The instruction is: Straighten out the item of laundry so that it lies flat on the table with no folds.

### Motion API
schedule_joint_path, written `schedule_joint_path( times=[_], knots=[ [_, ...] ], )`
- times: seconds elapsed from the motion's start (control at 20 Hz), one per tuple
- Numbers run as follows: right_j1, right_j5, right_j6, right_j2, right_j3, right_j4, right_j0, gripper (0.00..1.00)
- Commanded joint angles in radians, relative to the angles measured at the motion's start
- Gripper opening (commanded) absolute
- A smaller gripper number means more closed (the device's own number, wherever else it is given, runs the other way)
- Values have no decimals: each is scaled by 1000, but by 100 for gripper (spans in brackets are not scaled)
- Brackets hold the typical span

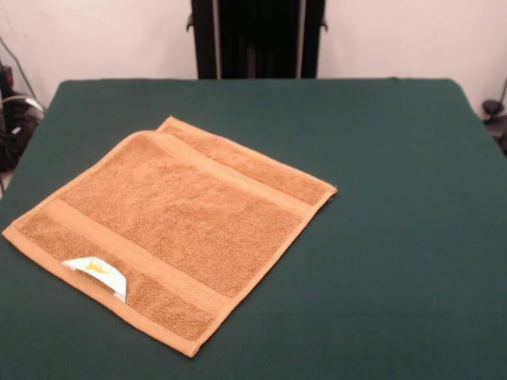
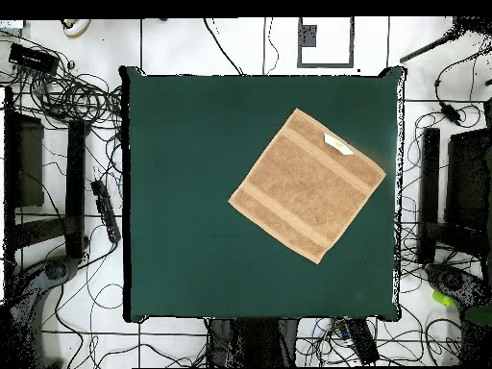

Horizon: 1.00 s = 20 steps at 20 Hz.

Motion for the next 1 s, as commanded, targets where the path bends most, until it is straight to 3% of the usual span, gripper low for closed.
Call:
schedule_joint_path(
  times=[0.05,0.55,1.0],
  knots=[
    [37,276,-398,85,-76,-55,-34,0],
    [58,226,-294,103,-24,-26,-52,0],
    [58,162,-275,123,28,-12,-66,0]
  ],
)
